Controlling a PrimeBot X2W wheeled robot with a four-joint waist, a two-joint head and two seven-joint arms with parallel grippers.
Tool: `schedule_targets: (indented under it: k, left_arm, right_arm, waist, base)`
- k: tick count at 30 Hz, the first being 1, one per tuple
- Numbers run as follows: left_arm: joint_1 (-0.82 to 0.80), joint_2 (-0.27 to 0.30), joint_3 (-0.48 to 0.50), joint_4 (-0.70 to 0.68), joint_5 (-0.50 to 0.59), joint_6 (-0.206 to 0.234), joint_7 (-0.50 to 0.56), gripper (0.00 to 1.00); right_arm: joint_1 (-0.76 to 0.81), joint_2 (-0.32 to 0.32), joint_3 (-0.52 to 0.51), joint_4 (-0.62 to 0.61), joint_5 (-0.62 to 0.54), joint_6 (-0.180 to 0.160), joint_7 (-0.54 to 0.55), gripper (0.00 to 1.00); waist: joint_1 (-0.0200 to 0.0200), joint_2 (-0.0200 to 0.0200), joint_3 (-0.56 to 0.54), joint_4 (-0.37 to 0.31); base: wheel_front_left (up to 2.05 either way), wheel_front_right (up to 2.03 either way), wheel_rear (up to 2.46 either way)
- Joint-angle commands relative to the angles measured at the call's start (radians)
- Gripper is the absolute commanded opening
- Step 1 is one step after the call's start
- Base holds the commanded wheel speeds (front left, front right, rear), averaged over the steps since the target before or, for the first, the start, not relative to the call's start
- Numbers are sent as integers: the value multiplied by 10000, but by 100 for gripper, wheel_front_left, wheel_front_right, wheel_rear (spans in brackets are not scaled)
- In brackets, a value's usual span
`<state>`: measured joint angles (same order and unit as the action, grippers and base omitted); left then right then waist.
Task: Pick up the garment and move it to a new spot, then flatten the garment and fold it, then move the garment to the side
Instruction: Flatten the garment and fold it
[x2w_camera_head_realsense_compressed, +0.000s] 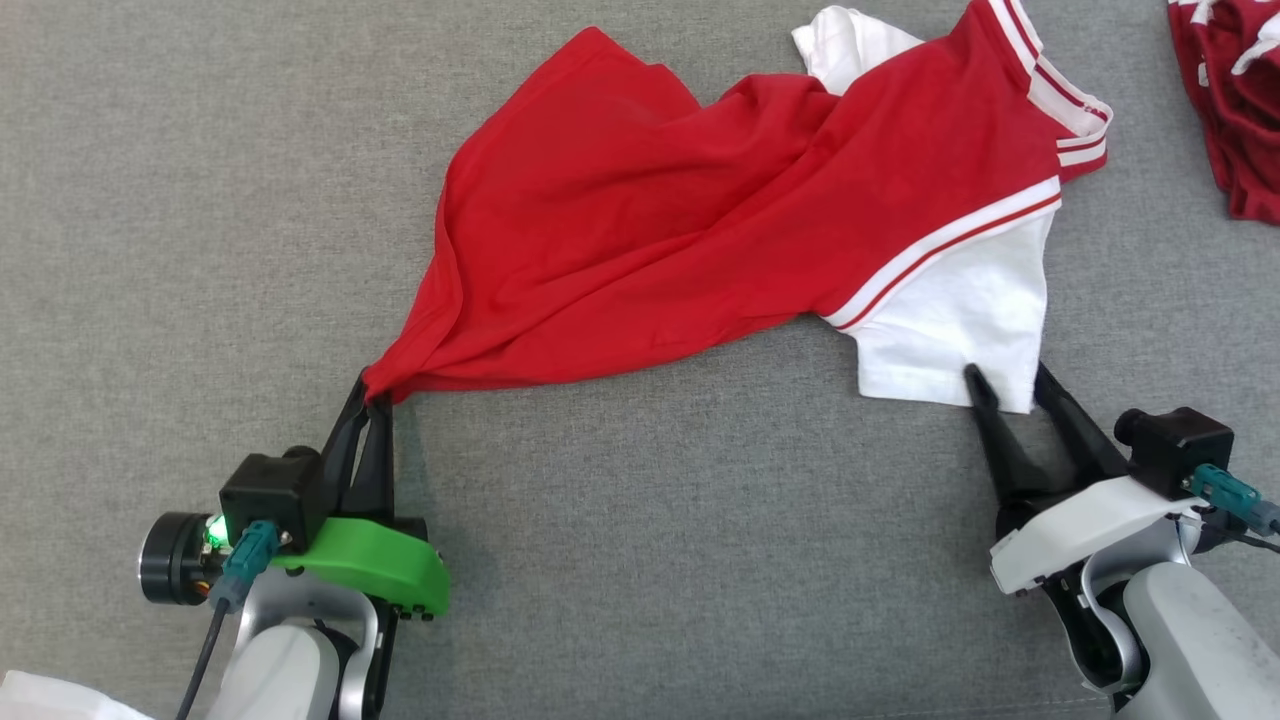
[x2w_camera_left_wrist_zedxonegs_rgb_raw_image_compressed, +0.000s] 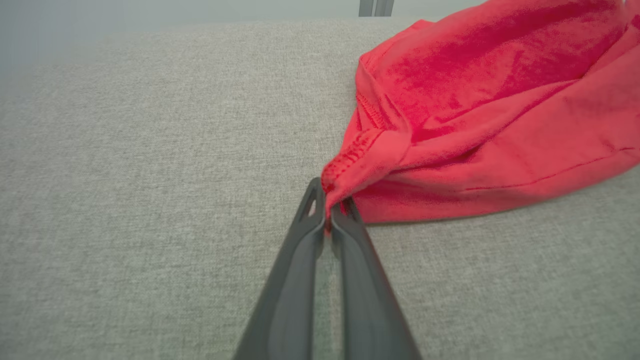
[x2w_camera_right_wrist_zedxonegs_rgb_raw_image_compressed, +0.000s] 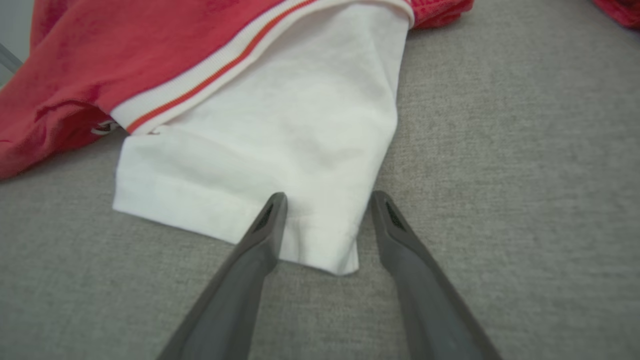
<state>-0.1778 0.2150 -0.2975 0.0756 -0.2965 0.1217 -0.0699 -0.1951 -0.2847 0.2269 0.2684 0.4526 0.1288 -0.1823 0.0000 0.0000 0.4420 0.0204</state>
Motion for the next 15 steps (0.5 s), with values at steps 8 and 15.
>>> schedule_targets:
  k: [8, 15]
  left_arm:
    - [-117, 185, 374, -1776, -44, 228, -460, 0]
    - [-1074, 718, 1069, -4278, 173, 370, -449, 0]
  right_arm:
    - [-176, -569, -1087, -1866, -465, 20, -777, 0]
    - [-707, -1309, -2804, -5085, -1568, 18, -578, 0]
  waist:
    - [0, 0, -655, -128]
    - [0, 0, -1444, -273]
  base:
    - [0, 0, 0]
    - [0, 0, 0]
